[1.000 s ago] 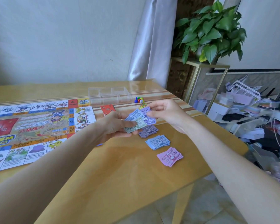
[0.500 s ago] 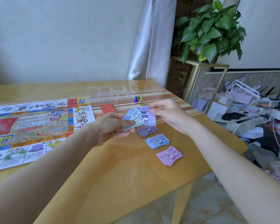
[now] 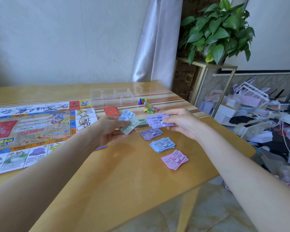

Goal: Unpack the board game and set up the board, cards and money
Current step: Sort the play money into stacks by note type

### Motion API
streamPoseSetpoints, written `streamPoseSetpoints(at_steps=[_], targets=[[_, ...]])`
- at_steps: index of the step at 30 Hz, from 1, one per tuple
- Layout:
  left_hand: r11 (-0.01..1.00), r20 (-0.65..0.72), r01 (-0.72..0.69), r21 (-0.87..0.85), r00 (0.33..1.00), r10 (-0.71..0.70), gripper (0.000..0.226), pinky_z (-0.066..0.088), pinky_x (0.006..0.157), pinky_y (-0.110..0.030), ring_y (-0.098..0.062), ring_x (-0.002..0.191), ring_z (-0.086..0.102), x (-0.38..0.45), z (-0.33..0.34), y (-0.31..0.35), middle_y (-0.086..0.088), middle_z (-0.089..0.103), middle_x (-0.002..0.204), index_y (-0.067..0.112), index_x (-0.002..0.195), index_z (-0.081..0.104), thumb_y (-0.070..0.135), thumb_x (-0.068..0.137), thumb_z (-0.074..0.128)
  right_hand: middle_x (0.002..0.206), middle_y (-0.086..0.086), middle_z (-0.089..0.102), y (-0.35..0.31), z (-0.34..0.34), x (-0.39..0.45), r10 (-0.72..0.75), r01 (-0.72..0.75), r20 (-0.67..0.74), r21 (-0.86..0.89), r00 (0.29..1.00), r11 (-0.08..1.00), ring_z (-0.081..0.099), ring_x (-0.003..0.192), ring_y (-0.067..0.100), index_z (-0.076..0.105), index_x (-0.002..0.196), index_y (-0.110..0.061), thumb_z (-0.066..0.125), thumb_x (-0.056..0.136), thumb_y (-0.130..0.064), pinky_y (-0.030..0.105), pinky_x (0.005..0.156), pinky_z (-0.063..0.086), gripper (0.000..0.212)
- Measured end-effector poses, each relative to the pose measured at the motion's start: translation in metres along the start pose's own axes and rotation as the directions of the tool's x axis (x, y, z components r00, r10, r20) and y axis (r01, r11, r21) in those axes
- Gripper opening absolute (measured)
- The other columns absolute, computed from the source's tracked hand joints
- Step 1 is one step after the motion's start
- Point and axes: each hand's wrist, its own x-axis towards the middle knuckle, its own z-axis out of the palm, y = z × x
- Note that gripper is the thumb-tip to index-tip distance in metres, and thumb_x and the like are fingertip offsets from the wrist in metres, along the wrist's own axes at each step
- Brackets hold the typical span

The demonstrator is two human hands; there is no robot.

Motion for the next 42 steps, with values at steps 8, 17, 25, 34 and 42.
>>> streamPoseSetpoints(at_steps=[8, 17, 25, 34, 42], targets=[[0.991, -0.062, 0.091, -0.099, 0.993, -0.098, 0.005, 0.058, 0.053, -0.034, -0.026, 0.068, 0.065, 0.006, 0.023, -0.013, -0.015, 0.065, 0.088, 0.002, 0.089, 0.059, -0.002, 0.086, 0.061, 0.101, 0.005, 0.056, 0.007, 0.021, 0.012, -0.107, 0.076, -0.025, -0.548, 0.994, 0.833, 0.055, 0.066, 0.016, 0.063, 0.112, -0.008, 0.069, 0.083, -0.012, 0.024, 0.063, 0.046, 0.03], [0.989, -0.097, 0.094, -0.113, 0.99, -0.105, 0.021, 0.056, 0.045, -0.034, -0.026, 0.067, 0.064, 0.015, 0.03, -0.006, -0.016, 0.063, 0.1, -0.001, 0.107, 0.054, -0.002, 0.087, 0.059, 0.11, 0.01, 0.062, 0.003, 0.022, 0.007, -0.127, 0.075, -0.011, -0.757, 0.992, 0.649, 0.056, 0.098, 0.025, 0.064, 0.109, -0.001, 0.058, 0.091, -0.025, 0.032, 0.083, 0.043, 0.031], [0.995, -0.121, 0.073, -0.072, 0.989, -0.081, 0.027, 0.058, 0.051, -0.037, -0.026, 0.067, 0.066, 0.018, 0.027, -0.004, -0.015, 0.066, 0.091, -0.001, 0.113, 0.054, -0.002, 0.086, 0.06, 0.116, 0.001, 0.054, -0.004, 0.022, 0.013, -0.051, 0.206, 0.215, -0.804, 0.975, 0.557, 0.053, 0.109, 0.018, 0.052, 0.127, -0.017, 0.066, 0.086, -0.025, 0.027, 0.086, 0.041, 0.045], [0.996, -0.122, 0.046, -0.072, 0.991, -0.055, 0.024, 0.057, 0.053, -0.035, -0.024, 0.068, 0.065, 0.02, 0.03, -0.005, -0.014, 0.065, 0.085, 0.0, 0.11, 0.054, -0.001, 0.087, 0.06, 0.12, 0.002, 0.047, -0.017, 0.028, 0.016, 0.098, 0.326, 0.358, -0.912, 0.928, 0.249, 0.049, 0.104, 0.02, 0.044, 0.134, -0.024, 0.068, 0.083, -0.019, 0.032, 0.085, 0.043, 0.057], [0.996, -0.122, 0.016, -0.089, 0.992, -0.027, 0.023, 0.057, 0.056, -0.032, -0.023, 0.068, 0.065, 0.019, 0.031, -0.008, -0.013, 0.065, 0.084, 0.0, 0.11, 0.056, 0.001, 0.087, 0.06, 0.107, 0.007, 0.057, -0.016, 0.033, 0.025, 0.107, 0.334, 0.367, -0.911, 0.924, 0.243, 0.058, 0.084, 0.021, 0.048, 0.104, -0.025, 0.065, 0.079, -0.012, 0.026, 0.057, 0.042, 0.033]])
